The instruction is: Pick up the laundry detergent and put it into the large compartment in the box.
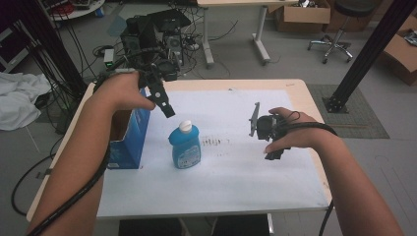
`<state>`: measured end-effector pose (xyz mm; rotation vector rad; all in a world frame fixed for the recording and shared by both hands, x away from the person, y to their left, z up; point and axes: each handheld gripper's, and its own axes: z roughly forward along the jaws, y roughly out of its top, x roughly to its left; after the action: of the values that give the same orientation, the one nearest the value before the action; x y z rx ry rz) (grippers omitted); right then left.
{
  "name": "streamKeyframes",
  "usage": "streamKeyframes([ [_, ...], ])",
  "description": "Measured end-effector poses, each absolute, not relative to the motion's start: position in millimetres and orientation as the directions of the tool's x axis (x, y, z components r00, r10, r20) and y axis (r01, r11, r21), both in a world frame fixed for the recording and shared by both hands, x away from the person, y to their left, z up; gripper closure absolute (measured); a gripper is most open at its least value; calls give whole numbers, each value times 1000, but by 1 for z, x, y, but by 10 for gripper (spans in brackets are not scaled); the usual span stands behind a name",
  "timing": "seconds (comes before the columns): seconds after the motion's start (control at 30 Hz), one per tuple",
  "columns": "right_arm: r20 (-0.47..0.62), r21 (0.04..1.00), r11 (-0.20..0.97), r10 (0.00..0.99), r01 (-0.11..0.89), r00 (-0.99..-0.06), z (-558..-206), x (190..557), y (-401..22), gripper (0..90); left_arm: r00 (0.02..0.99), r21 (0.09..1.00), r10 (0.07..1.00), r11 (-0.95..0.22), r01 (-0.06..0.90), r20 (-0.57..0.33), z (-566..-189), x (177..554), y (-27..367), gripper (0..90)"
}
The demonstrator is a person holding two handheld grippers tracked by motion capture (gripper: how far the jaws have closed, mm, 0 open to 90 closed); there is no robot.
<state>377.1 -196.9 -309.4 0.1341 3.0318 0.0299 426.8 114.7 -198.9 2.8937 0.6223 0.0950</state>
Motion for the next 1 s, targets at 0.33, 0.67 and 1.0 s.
streamKeyframes([
  [0.33,-121,34,996,88,84,-989,-307,378,-198,162,915,194,403,-899,393,13,-195,405,114,1],
  [0.67,-129,38,996,81,77,-988,-308,376,-196,162,914,188,405,-897,400,-14,-213,396,106,1],
  [1.0,-130,42,997,73,68,-989,-312,371,-196,162,921,174,389,-905,387,-25,-228,390,93,1],
])
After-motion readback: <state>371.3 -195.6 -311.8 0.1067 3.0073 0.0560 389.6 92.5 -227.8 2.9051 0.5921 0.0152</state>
